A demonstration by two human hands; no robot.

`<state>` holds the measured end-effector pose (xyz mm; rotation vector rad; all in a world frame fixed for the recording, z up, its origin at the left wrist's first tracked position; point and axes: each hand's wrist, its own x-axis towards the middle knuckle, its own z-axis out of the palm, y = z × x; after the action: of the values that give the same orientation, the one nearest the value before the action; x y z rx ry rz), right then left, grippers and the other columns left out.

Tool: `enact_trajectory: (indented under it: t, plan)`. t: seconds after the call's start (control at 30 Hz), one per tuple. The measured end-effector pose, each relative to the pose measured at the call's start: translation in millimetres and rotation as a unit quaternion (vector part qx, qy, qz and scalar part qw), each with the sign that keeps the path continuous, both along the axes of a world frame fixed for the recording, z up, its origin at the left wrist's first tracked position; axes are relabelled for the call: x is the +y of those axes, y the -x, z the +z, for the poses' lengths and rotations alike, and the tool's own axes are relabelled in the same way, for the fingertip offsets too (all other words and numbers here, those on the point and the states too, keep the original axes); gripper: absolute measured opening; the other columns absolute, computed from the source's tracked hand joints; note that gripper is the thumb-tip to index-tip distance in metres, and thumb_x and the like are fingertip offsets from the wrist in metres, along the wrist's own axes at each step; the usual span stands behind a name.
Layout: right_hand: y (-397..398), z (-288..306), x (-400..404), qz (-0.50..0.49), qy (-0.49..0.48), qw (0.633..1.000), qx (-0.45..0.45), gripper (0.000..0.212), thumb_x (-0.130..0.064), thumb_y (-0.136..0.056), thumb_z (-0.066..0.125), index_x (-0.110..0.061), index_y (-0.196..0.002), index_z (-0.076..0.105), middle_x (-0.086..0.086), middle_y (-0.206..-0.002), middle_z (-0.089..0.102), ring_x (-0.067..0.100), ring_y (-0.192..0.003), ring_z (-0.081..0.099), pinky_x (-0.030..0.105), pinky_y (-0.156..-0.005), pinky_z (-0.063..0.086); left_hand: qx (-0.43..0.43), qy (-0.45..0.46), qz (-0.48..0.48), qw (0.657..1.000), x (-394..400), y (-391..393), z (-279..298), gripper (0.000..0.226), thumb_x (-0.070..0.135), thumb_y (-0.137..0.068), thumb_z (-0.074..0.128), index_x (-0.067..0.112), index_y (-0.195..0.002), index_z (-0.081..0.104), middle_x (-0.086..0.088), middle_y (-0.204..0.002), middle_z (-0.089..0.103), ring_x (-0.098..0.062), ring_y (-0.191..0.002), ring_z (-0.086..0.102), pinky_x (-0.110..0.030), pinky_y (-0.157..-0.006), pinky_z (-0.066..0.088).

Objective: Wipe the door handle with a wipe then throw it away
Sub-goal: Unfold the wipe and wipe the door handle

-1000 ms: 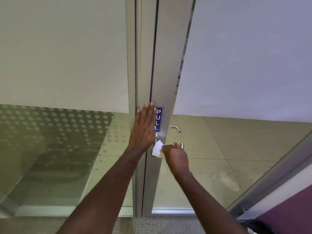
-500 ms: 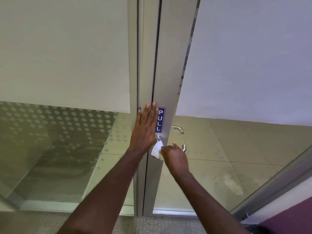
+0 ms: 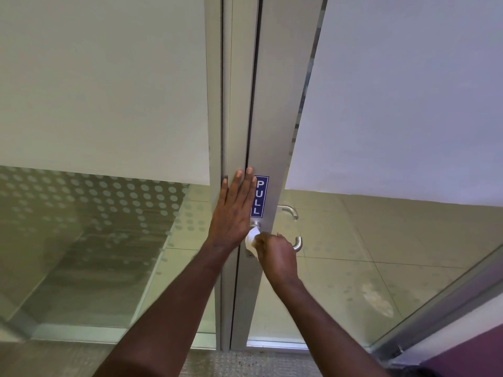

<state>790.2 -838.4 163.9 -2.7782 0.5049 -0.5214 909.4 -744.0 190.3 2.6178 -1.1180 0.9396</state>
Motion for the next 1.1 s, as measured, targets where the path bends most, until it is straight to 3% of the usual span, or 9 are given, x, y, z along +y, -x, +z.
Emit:
enact_trajectory:
  t: [0.07, 0.2, 0.27, 0.33, 0.43, 0.6, 0.73, 0.87, 1.1]
  plan:
    - [-8, 2, 0, -0.042, -0.069, 0.997, -0.011, 0.012, -0.020, -0.089, 0.063, -0.014, -0.092, 0.073, 0.009, -0.081, 0.075, 0.030, -0.076, 0.068, 0.037, -0.070, 0.055, -0.001, 0.002, -0.004, 1.000, 1, -3, 0, 0.103, 0.061, -0.096, 0.046, 0.007, -0.159, -0.015, -0.017, -0.170, -0.006, -0.037, -0.158, -0.002, -0.054, -0.128, 0.009]
    - [-30, 3, 3, -0.095, -0.108, 0.989, 0.034, 0.027, -0.034, -0.093, 0.058, -0.010, -0.088, 0.070, 0.012, -0.089, 0.074, 0.034, -0.083, 0.069, 0.038, -0.076, 0.053, 0.001, 0.041, -0.036, 0.998, 4, -2, -2, 0.074, 0.054, -0.103, -0.002, 0.007, -0.160, -0.011, -0.018, -0.171, 0.007, -0.036, -0.158, 0.005, -0.056, -0.127, 0.013]
    - [-38, 3, 5, -0.101, -0.105, 0.988, 0.053, 0.030, -0.036, -0.095, 0.056, -0.009, -0.095, 0.068, 0.014, -0.096, 0.074, 0.035, -0.088, 0.069, 0.039, -0.080, 0.052, -0.013, 0.035, -0.033, 0.999, 2, -2, -4, 0.075, 0.054, -0.104, 0.006, 0.007, -0.159, -0.013, -0.018, -0.171, 0.005, -0.036, -0.157, 0.002, -0.055, -0.127, 0.010]
    - [-46, 2, 9, -0.105, -0.105, 0.987, 0.062, 0.028, -0.034, -0.097, 0.054, -0.010, -0.099, 0.067, 0.013, -0.099, 0.074, 0.034, -0.092, 0.069, 0.039, -0.084, 0.049, -0.017, 0.018, -0.019, 1.000, 0, -4, -4, 0.092, 0.058, -0.100, 0.034, 0.006, -0.159, -0.015, -0.017, -0.170, -0.004, -0.035, -0.157, -0.004, -0.054, -0.127, 0.006]
    - [-46, -5, 18, -0.076, 0.005, 0.992, 0.103, 0.016, -0.011, -0.092, 0.050, -0.018, -0.094, 0.064, 0.007, -0.091, 0.074, 0.030, -0.082, 0.070, 0.038, -0.085, 0.041, -0.013, 0.030, -0.020, 0.999, 0, -6, -6, 0.107, 0.060, -0.094, 0.053, 0.006, -0.160, -0.012, -0.015, -0.169, -0.008, -0.035, -0.157, -0.006, -0.053, -0.127, 0.001]
    - [-18, -28, 16, -0.024, 0.172, 0.977, 0.128, 0.008, -0.010, -0.093, 0.052, -0.011, -0.099, 0.057, 0.009, -0.086, 0.064, 0.026, -0.079, 0.060, 0.042, -0.084, 0.039, -0.009, 0.032, -0.021, 0.999, -3, -9, -11, 0.095, 0.057, -0.096, 0.040, 0.005, -0.161, -0.007, -0.017, -0.171, 0.000, -0.036, -0.158, -0.006, -0.054, -0.127, -0.002]
    - [-27, -20, 17, -0.034, 0.158, 0.979, 0.124, 0.011, -0.012, -0.093, 0.052, -0.012, -0.096, 0.062, 0.008, -0.085, 0.066, 0.026, -0.076, 0.062, 0.040, -0.076, 0.038, -0.011, 0.014, -0.008, 1.000, -5, -11, -12, 0.109, 0.061, -0.089, 0.056, 0.004, -0.161, -0.004, -0.018, -0.171, -0.002, -0.037, -0.158, -0.006, -0.056, -0.127, 0.002]
    - [-39, -14, 23, -0.065, 0.107, 0.984, 0.123, 0.016, -0.009, -0.092, 0.046, -0.013, -0.095, 0.061, 0.009, -0.083, 0.068, 0.028, -0.073, 0.066, 0.039, -0.076, 0.041, -0.005, 0.019, -0.005, 1.000, -6, -10, -9, 0.107, 0.056, -0.090, 0.057, 0.004, -0.161, -0.004, -0.018, -0.171, -0.002, -0.037, -0.158, -0.005, -0.056, -0.127, 0.002]
    - [-8, -37, -9, 0.028, 0.218, 0.972, 0.085, 0.011, -0.010, -0.090, 0.050, -0.010, -0.099, 0.057, 0.012, -0.088, 0.063, 0.029, -0.079, 0.058, 0.041, -0.077, 0.043, -0.002, 0.019, -0.012, 1.000, -2, -6, -9, 0.097, 0.051, -0.094, 0.049, 0.004, -0.161, -0.004, -0.018, -0.171, -0.002, -0.036, -0.158, -0.006, -0.056, -0.128, 0.005]
